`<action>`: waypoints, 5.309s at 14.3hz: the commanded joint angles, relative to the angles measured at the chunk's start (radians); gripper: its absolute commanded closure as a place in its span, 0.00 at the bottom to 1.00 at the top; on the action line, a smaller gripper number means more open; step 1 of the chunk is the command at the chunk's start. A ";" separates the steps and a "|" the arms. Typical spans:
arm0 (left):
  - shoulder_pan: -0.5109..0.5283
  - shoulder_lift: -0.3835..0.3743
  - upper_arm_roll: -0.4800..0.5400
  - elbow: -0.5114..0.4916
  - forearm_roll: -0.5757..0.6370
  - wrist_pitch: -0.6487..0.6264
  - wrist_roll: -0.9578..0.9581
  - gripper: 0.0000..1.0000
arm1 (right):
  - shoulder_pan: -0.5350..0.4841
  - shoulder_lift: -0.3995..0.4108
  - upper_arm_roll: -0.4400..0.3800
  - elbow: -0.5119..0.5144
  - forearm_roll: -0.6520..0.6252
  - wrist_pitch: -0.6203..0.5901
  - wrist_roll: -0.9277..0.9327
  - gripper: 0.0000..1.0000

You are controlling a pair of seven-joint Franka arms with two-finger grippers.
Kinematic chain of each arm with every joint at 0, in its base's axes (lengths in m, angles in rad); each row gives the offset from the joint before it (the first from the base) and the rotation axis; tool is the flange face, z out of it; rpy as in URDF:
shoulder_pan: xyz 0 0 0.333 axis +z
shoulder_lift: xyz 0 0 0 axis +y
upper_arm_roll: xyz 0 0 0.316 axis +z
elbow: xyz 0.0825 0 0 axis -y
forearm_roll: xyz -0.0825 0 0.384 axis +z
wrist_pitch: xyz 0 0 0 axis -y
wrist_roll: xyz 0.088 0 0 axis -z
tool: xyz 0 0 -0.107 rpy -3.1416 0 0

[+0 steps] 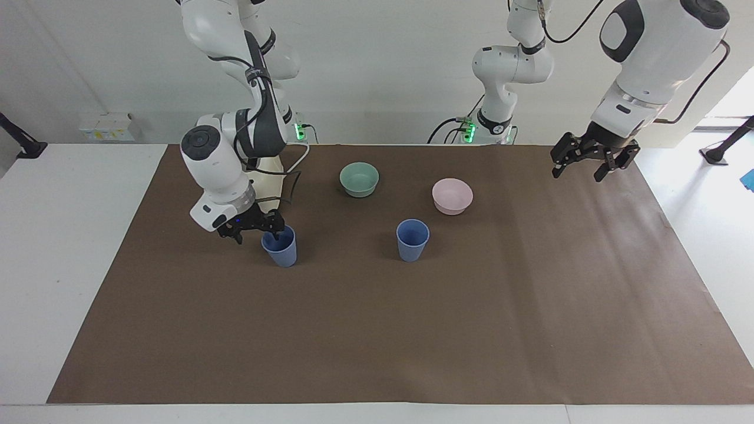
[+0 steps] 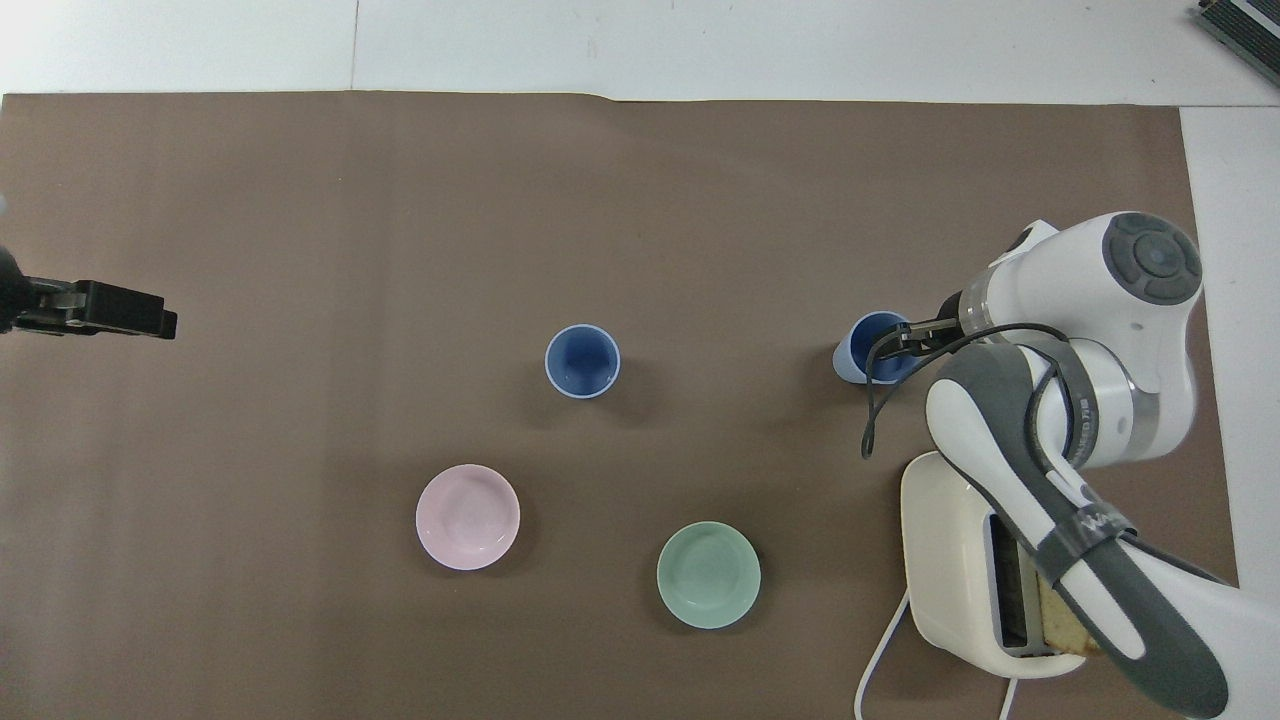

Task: Stack blue cups with both arms
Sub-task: 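Grasp the second blue cup with the right gripper, then carry the held blue cup over the center blue cup with the right gripper, then lower the held cup into the center blue cup with the right gripper, then open the right gripper and raise it away from the stacked cups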

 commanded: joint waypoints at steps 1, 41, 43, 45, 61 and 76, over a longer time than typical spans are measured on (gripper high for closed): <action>0.013 0.038 -0.013 0.061 0.042 -0.043 0.013 0.00 | -0.003 -0.007 0.002 -0.010 0.011 0.019 -0.039 1.00; 0.014 0.018 -0.015 0.061 0.039 -0.067 0.005 0.00 | 0.437 0.229 0.117 0.578 -0.105 -0.223 0.700 1.00; 0.014 0.018 -0.015 0.061 0.039 -0.067 0.005 0.00 | 0.433 0.229 0.117 0.553 -0.105 -0.222 0.697 1.00; 0.014 0.018 -0.015 0.061 0.039 -0.067 0.005 0.00 | 0.433 0.227 0.117 0.535 -0.104 -0.222 0.694 1.00; 0.014 0.018 -0.015 0.061 0.039 -0.067 0.005 0.00 | 0.427 0.260 0.114 0.518 -0.091 -0.140 0.696 0.00; 0.014 0.016 -0.015 0.061 0.039 -0.067 0.005 0.00 | 0.236 0.108 0.105 0.604 -0.208 -0.433 0.403 0.00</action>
